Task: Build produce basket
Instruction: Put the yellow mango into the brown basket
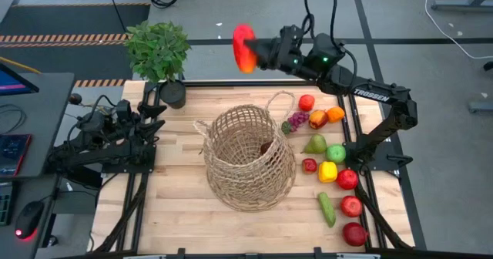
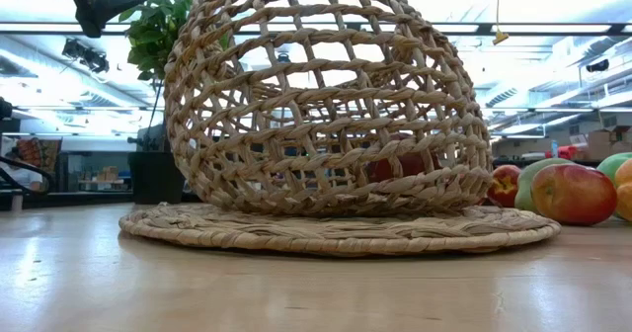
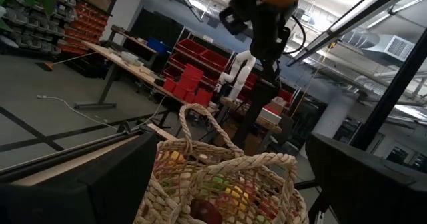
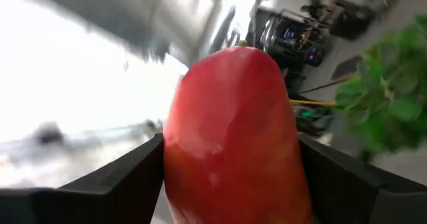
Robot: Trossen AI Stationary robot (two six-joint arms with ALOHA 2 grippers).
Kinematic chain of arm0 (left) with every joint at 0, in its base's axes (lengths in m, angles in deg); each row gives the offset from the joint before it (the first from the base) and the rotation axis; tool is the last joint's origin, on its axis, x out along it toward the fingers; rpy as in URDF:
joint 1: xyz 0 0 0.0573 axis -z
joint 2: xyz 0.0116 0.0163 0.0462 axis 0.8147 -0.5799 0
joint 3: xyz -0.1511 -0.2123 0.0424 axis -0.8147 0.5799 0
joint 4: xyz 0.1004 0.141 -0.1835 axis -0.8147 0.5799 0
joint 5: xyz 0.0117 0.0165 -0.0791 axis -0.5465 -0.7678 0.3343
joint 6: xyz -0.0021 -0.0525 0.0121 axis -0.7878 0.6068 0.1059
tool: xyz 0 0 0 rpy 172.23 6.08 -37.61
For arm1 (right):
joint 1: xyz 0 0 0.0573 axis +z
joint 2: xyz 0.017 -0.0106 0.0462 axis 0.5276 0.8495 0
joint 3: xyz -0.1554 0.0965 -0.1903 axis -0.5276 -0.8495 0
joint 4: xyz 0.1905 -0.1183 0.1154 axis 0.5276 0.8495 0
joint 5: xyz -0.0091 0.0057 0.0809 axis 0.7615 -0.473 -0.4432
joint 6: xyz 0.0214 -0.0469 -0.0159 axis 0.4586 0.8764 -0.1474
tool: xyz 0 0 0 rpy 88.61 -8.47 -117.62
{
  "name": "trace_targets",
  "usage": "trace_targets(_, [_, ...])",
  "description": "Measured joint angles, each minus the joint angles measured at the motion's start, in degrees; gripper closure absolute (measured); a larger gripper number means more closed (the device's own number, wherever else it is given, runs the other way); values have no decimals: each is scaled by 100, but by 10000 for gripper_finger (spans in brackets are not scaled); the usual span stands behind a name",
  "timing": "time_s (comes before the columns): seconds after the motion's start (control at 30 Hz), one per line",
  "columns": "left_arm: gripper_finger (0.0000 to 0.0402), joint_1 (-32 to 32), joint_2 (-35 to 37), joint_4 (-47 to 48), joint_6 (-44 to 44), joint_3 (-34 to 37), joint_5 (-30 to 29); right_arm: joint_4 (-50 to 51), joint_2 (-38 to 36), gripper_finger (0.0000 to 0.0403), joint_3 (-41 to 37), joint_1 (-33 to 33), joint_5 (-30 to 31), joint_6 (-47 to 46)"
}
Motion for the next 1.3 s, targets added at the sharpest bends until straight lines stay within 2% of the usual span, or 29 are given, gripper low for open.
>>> trace_targets(0.1, [12, 0, 1, 0, 0, 1, 0, 381, 0, 82, 0, 0, -737, 1575])
trace_targets(0.2, [12, 1, 1, 0, 0, 1, 1, 1016, 0, 82, 0, 0, -1378, 2612])
trace_targets(0.33, [12, 0, 0, 0, 0, 1, 1, 1547, 0, 82, -1, 0, -1510, 3266])
trace_targets(0.67, [12, -1, 1, 0, -2, 1, -2, 1390, -4, 82, 0, -87, -1529, 3463])
trace_targets(0.8, [12, -1, 1, 0, -2, -1, -1, 1720, -4, 82, 0, -85, -1653, 3568])
trace_targets(0.93, [12, -1, 1, -1, 0, 1, -2, 2398, 0, 82, 0, -40, -1385, 3603])
trace_targets(1.17, [12, -1, -1, -2, -1, 1, 1, 2921, 0, 82, 0, -22, -1719, 3492])
trace_targets(1.23, [12, 0, 1, 0, 0, 1, 1, 2927, 0, 82, -49, 2, -1636, 3462])
trace_targets(1.3, [12, -1, -1, -1, -2, 1, -1, 2917, -2, 82, -107, 4, -1289, 3464])
